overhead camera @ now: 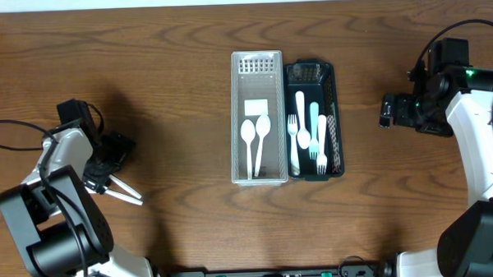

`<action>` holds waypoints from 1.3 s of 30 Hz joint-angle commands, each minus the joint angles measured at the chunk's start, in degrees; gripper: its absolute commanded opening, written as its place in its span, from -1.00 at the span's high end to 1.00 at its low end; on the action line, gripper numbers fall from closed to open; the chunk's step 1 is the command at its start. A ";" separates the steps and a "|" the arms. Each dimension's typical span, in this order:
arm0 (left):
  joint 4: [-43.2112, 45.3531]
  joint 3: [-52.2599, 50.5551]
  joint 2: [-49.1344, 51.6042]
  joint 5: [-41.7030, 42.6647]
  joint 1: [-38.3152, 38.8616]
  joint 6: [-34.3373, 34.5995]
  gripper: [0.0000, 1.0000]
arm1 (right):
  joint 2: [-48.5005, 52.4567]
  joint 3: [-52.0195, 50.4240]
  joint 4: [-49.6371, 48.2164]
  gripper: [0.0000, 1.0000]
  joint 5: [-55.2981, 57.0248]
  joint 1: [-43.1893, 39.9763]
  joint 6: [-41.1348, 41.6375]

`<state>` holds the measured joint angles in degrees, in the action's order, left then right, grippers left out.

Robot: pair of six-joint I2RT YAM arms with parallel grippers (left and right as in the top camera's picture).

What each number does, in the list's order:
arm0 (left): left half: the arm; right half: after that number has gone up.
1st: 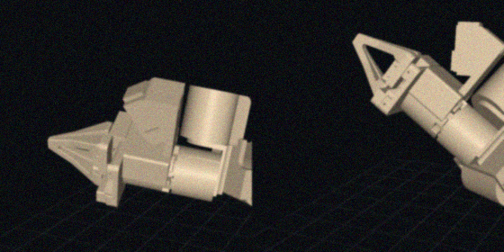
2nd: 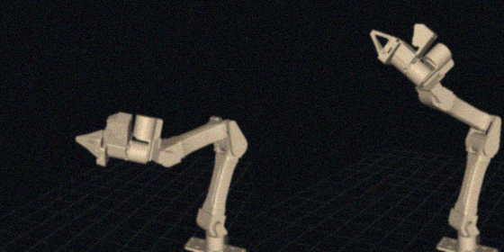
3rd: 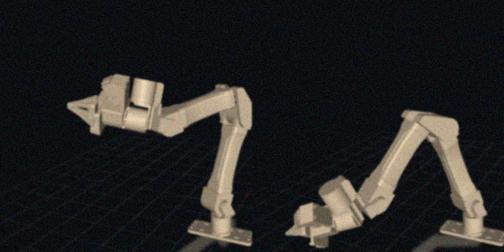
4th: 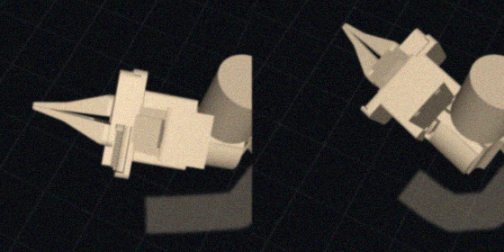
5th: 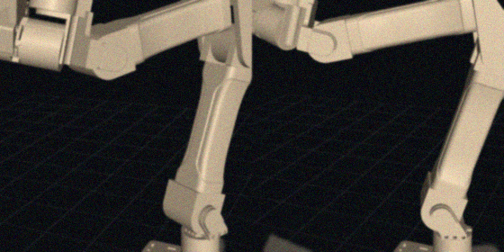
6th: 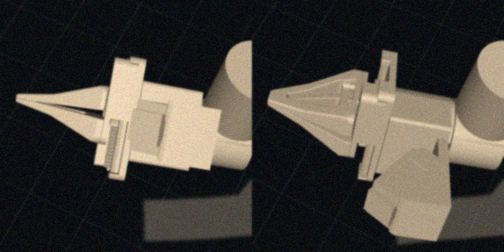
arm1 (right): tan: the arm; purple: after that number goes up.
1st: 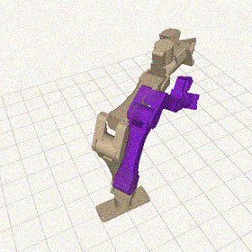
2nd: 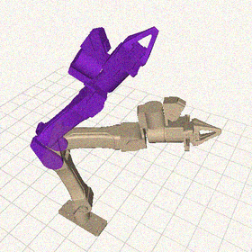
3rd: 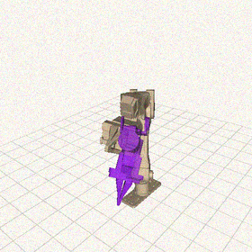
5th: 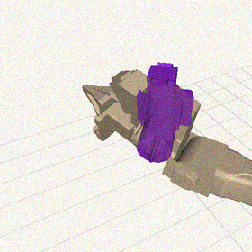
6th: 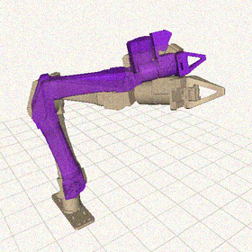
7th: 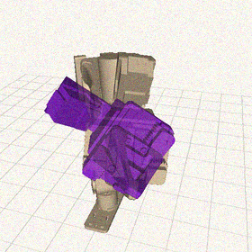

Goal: Pack container
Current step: 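Move the left gripper back and grasp a third spoon, then carry the third spoon into the clear tray and release it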

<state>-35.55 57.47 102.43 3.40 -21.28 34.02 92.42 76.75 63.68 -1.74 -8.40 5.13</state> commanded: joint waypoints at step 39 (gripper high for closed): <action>-2.60 0.94 0.52 -1.27 0.66 -3.72 0.88 | -0.15 -0.11 0.79 -0.98 -0.26 0.22 -0.90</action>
<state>-37.19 57.74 102.63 3.01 -21.19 32.10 92.42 76.75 64.49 -1.74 -8.40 5.13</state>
